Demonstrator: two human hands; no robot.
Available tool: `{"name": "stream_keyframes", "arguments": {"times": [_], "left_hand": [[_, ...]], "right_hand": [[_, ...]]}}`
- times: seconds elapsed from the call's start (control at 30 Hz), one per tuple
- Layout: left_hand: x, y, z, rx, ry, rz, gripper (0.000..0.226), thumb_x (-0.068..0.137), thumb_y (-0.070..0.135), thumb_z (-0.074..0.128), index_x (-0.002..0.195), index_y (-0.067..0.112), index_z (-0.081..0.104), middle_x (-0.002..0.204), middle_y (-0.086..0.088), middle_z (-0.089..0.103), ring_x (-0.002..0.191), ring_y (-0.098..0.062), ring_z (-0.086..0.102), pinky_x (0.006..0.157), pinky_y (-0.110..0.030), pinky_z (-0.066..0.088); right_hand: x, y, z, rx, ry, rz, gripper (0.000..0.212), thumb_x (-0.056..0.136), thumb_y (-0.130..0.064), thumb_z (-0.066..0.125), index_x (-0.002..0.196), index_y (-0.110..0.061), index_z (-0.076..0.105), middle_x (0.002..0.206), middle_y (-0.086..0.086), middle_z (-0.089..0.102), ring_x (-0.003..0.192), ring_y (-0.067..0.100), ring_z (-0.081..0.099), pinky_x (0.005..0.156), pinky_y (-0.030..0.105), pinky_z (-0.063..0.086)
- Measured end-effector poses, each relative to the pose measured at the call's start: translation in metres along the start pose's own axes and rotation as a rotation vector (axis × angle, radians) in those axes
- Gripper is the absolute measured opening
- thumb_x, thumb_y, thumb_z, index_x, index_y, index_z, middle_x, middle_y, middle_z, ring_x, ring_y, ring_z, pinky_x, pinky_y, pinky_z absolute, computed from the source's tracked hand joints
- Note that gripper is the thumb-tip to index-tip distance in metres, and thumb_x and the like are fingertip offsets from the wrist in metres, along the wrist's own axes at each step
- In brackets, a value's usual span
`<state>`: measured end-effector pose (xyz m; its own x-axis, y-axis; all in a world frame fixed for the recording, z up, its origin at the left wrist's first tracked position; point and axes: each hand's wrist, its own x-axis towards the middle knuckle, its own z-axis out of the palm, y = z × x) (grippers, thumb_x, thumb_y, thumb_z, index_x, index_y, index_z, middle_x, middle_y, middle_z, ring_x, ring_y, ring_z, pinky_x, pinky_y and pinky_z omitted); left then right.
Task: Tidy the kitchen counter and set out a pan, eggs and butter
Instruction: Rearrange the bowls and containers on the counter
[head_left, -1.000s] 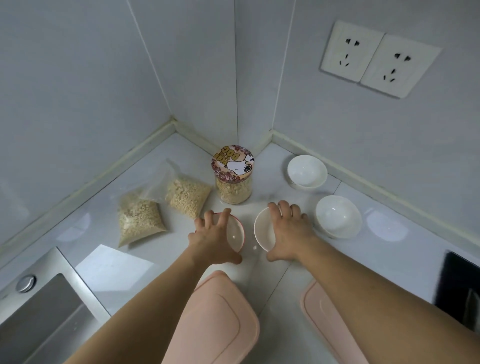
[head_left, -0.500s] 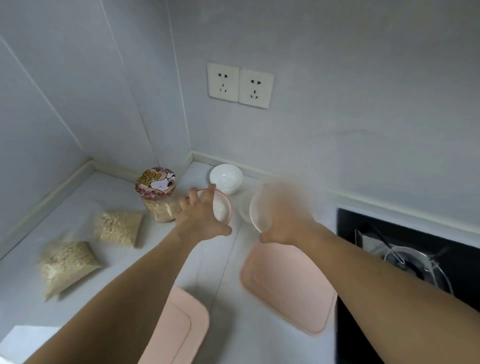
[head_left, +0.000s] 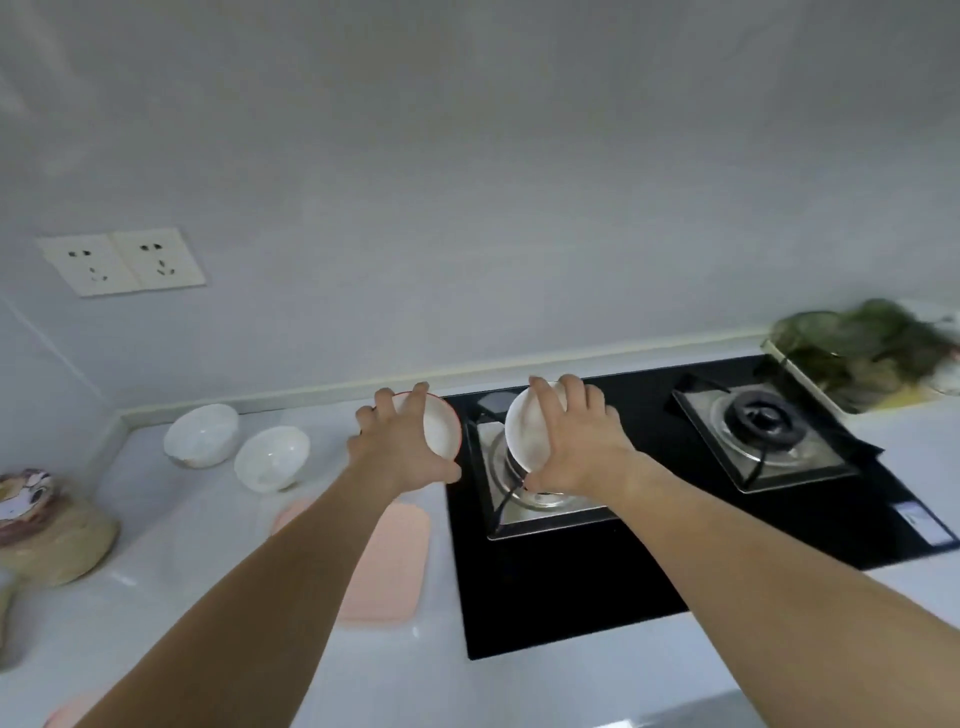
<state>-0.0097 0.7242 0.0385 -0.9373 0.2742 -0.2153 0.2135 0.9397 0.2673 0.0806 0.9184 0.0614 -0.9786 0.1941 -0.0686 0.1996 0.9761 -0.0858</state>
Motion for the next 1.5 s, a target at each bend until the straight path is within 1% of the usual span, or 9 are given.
{"name": "stream_keyframes", "arguments": {"times": [0.07,0.2,0.47,0.57,0.7,0.8,1.07,1.23,1.5], "left_hand": [[-0.008,0.047,0.01,0.019,-0.012,0.061,0.12,0.05,0.056,0.074,0.147,0.044,0.005,0.145,-0.002,0.012,0.133,-0.031,0.02,0.092,-0.042,0.04],[-0.027,0.135,0.034,0.051,-0.031,0.183,0.118,0.049,0.058,0.07,0.147,0.043,0.005,0.144,-0.003,0.013,0.132,-0.033,0.02,0.097,-0.046,0.04],[-0.078,0.313,0.097,0.146,-0.074,0.452,0.122,0.049,0.057,0.073,0.148,0.042,0.004,0.142,-0.003,0.012,0.128,-0.032,0.02,0.094,-0.047,0.043],[-0.094,0.364,0.111,0.19,-0.065,0.558,0.118,0.05,0.056,0.074,0.147,0.041,0.008,0.141,-0.003,0.015,0.126,-0.03,0.022,0.088,-0.043,0.045],[-0.1,0.417,0.122,0.184,-0.094,0.619,0.119,0.048,0.056,0.072,0.146,0.043,0.006,0.146,-0.003,0.011,0.131,-0.034,0.019,0.098,-0.051,0.041],[-0.101,0.451,0.129,0.206,-0.114,0.656,0.119,0.05,0.056,0.073,0.147,0.042,0.005,0.146,-0.002,0.009,0.133,-0.035,0.019,0.1,-0.052,0.04],[-0.074,0.532,0.154,0.275,-0.14,0.692,0.118,0.055,0.058,0.071,0.148,0.042,0.001,0.146,-0.003,0.01,0.132,-0.036,0.018,0.1,-0.051,0.04],[-0.035,0.594,0.173,0.244,-0.148,0.719,0.117,0.054,0.056,0.072,0.147,0.04,0.004,0.143,-0.003,0.013,0.128,-0.035,0.022,0.094,-0.048,0.044],[0.025,0.681,0.192,0.173,-0.206,0.722,0.119,0.054,0.056,0.074,0.149,0.039,0.004,0.145,-0.002,0.011,0.131,-0.034,0.02,0.097,-0.049,0.042]], "right_hand": [[-0.023,0.045,-0.001,0.009,0.004,0.073,0.119,0.06,-0.054,0.073,0.15,-0.026,0.0,0.142,0.009,0.016,0.127,0.032,0.026,0.102,0.041,0.032],[-0.072,0.126,-0.001,0.05,0.01,0.2,0.121,0.058,-0.054,0.074,0.149,-0.025,0.0,0.145,0.01,0.014,0.132,0.034,0.023,0.107,0.044,0.03],[-0.18,0.28,-0.007,0.074,0.026,0.402,0.12,0.058,-0.054,0.076,0.148,-0.025,0.002,0.146,0.012,0.015,0.132,0.036,0.023,0.104,0.049,0.032],[-0.212,0.321,-0.01,0.076,0.043,0.477,0.118,0.057,-0.054,0.076,0.147,-0.025,0.005,0.143,0.011,0.019,0.127,0.035,0.026,0.102,0.046,0.035],[-0.243,0.368,-0.012,0.092,0.068,0.555,0.118,0.058,-0.056,0.075,0.148,-0.026,0.005,0.144,0.01,0.019,0.128,0.034,0.027,0.1,0.045,0.035],[-0.256,0.398,-0.013,0.105,0.079,0.596,0.117,0.059,-0.058,0.075,0.148,-0.026,0.005,0.145,0.01,0.02,0.128,0.034,0.028,0.1,0.046,0.035],[-0.25,0.478,-0.009,0.114,0.072,0.664,0.117,0.06,-0.058,0.074,0.147,-0.026,0.004,0.145,0.01,0.02,0.128,0.034,0.029,0.1,0.046,0.037],[-0.221,0.543,-0.007,0.095,0.064,0.689,0.117,0.059,-0.06,0.073,0.147,-0.026,0.005,0.145,0.01,0.02,0.128,0.034,0.029,0.1,0.046,0.037],[-0.161,0.634,-0.023,0.061,-0.012,0.675,0.117,0.058,-0.059,0.074,0.146,-0.026,0.006,0.144,0.009,0.022,0.127,0.034,0.03,0.101,0.046,0.037]]}}
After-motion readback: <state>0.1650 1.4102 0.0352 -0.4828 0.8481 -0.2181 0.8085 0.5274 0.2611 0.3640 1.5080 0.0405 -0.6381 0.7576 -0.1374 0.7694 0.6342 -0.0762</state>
